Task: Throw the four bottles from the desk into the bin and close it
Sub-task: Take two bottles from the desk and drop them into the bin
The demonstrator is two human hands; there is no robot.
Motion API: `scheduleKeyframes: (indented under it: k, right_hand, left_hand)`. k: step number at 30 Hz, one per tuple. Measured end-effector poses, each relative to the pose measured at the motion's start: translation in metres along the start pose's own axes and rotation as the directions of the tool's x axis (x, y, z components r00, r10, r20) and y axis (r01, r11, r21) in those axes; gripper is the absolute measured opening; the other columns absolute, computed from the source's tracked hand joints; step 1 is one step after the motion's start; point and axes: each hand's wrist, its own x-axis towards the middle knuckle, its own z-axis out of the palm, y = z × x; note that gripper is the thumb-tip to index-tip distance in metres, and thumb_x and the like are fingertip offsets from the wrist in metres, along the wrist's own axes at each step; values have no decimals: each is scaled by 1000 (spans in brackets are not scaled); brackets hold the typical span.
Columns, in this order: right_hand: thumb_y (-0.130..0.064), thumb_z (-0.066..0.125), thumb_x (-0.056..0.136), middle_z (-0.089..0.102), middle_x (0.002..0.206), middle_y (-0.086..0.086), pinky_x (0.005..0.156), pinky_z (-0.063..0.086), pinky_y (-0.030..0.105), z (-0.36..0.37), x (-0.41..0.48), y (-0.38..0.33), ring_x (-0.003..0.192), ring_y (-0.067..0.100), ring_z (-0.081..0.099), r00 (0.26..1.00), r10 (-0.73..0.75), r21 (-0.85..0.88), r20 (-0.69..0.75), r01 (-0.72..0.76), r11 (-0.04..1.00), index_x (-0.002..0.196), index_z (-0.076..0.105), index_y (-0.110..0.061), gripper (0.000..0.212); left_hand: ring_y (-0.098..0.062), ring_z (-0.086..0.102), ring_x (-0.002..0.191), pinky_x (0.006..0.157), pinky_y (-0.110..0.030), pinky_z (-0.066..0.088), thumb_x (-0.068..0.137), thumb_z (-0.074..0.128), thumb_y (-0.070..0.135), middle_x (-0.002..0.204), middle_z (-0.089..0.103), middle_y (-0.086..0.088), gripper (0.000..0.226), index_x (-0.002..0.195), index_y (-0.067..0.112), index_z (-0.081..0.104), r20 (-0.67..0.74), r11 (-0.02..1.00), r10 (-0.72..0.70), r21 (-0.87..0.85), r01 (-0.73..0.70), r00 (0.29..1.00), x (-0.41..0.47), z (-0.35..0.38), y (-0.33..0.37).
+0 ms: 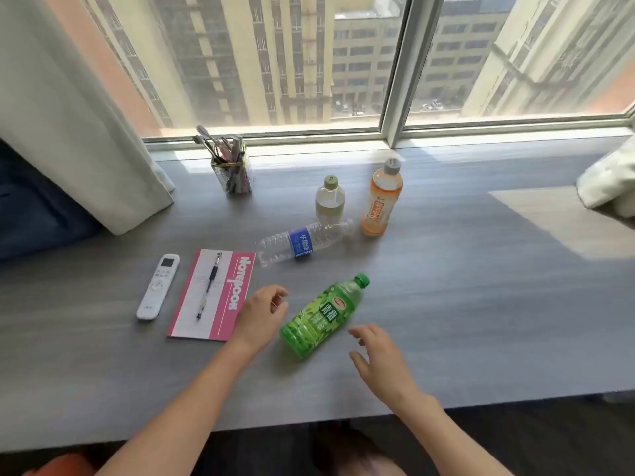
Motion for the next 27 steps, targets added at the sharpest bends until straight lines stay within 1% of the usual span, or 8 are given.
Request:
scheduleKeyframes:
  k: [4, 8, 11, 15, 19, 21, 24, 27]
  right_hand:
    - [-13, 64, 80, 42, 144, 7, 112, 37, 38, -12, 48, -9, 133, 28, 40, 964, -263, -247, -42, 245, 937, 139, 43, -13, 63]
    - [-13, 59, 83, 3, 162, 1, 123, 3, 41, -8, 84, -15, 150, 24, -3, 949, -260, -460, 176, 313, 831, 151, 12, -17, 82]
    - [-7, 53, 85, -3, 163, 4, 121, -9, 43, -1, 97, -15, 149, 26, -13, 924, -264, -541, 277, 377, 751, 152, 4, -17, 84]
    - [-13, 52, 87, 21, 158, 12, 122, 2, 47, 1, 97, -13, 150, 30, 8, 935, -205, -607, 289, 344, 716, 149, 19, -13, 71]
    - [-35, 84, 36, 72, 96, -6, 85, 57, 35, 1, 81, -12, 97, 20, 70, 981, -176, -627, 82, 188, 756, 104, 72, -23, 69]
    - [-41, 85, 36, 70, 91, -7, 83, 56, 33, 4, 72, -7, 92, 18, 69, 995, -97, -606, -28, 61, 793, 105, 70, -24, 73]
    - [-44, 65, 73, 56, 123, 2, 106, 34, 43, 10, 61, 5, 119, 27, 51, 996, 92, -504, 1, -79, 860, 135, 42, -19, 71]
    - [-51, 56, 78, 51, 123, 2, 99, 35, 41, 12, 41, 9, 118, 27, 49, 973, 229, -411, -6, -211, 887, 133, 36, -20, 66]
  left_hand:
    - [-18, 57, 87, 82, -30, 51, 86, 59, 10, 105, 60, -11, 28, 114, 6, 59, -104, 997, 37, 70, -29, 994, 50, -7, 12]
    - [-27, 54, 107, 90, -33, 46, 83, 64, 15, 119, 53, -14, 38, 118, 6, 55, -97, 980, 65, 194, -46, 993, 87, -7, 9]
    - [-29, 49, 114, 96, -42, 45, 80, 66, 24, 122, 50, -12, 46, 121, 9, 52, -79, 949, 93, 307, -65, 992, 112, -9, 5]
    - [-28, 47, 116, 99, -42, 41, 75, 69, 34, 126, 49, -10, 58, 125, 12, 48, -19, 905, 85, 420, -70, 996, 142, -6, 4]
    - [-27, 45, 123, 103, -43, 37, 75, 68, 41, 134, 44, -10, 71, 132, 11, 38, 97, 855, 32, 512, -78, 995, 160, 4, 0]
    - [-28, 43, 125, 103, -44, 37, 77, 67, 43, 138, 43, -11, 79, 138, 11, 30, 140, 828, 10, 555, -87, 990, 161, 10, -3]
    - [-31, 41, 125, 102, -46, 37, 79, 64, 45, 139, 44, -13, 85, 144, 11, 21, 182, 805, -25, 586, -89, 983, 153, 18, -8]
    - [-33, 43, 124, 103, -46, 38, 77, 65, 47, 137, 46, -15, 84, 142, 12, 25, 215, 850, -69, 523, -56, 974, 135, 22, -13]
